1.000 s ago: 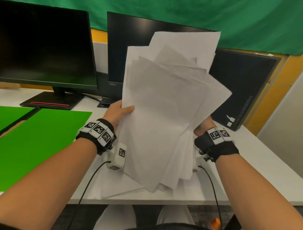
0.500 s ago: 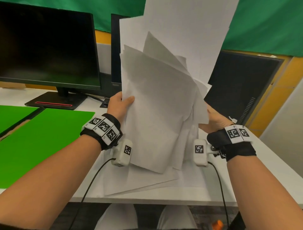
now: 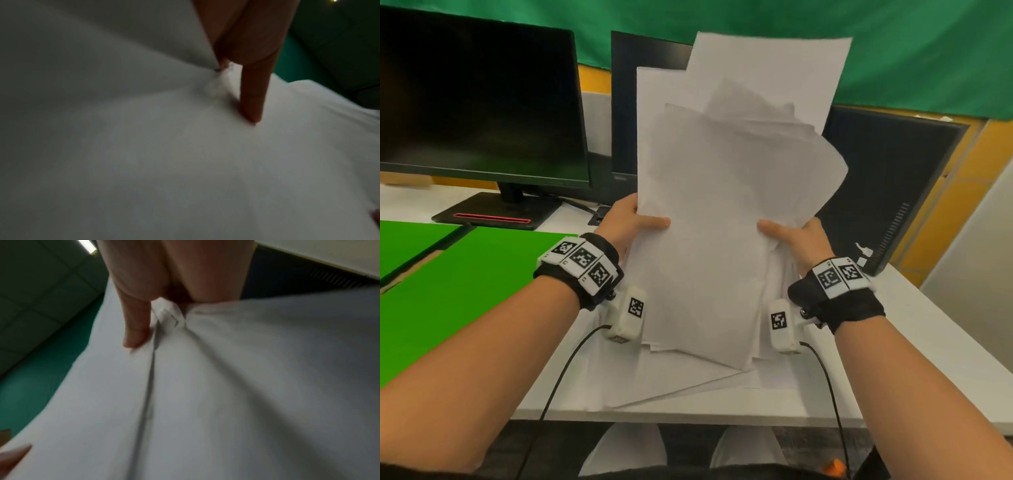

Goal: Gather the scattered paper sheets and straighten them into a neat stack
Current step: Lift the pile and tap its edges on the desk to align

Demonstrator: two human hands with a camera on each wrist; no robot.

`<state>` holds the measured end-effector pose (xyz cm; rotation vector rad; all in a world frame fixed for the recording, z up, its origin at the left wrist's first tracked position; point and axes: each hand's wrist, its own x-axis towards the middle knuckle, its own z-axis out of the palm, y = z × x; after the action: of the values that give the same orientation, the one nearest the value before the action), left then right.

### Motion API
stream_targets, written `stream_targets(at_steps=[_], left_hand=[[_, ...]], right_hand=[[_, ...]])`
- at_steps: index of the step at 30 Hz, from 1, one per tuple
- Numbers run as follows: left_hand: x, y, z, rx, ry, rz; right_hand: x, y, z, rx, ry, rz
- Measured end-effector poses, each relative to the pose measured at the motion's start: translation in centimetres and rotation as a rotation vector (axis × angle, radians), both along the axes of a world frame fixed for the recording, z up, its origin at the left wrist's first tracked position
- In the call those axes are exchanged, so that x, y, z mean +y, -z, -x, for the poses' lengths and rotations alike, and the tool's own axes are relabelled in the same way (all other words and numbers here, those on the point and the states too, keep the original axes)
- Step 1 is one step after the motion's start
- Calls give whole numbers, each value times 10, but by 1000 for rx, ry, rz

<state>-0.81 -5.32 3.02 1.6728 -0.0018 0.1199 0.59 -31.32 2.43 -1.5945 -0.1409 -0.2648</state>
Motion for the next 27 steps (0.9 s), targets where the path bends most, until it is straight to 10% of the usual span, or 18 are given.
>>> stream_targets(at_steps=[27], left_hand=[[-4,-26,-6,-261,22,157]], right_hand=[[22,-49,5,-277,100,-174]])
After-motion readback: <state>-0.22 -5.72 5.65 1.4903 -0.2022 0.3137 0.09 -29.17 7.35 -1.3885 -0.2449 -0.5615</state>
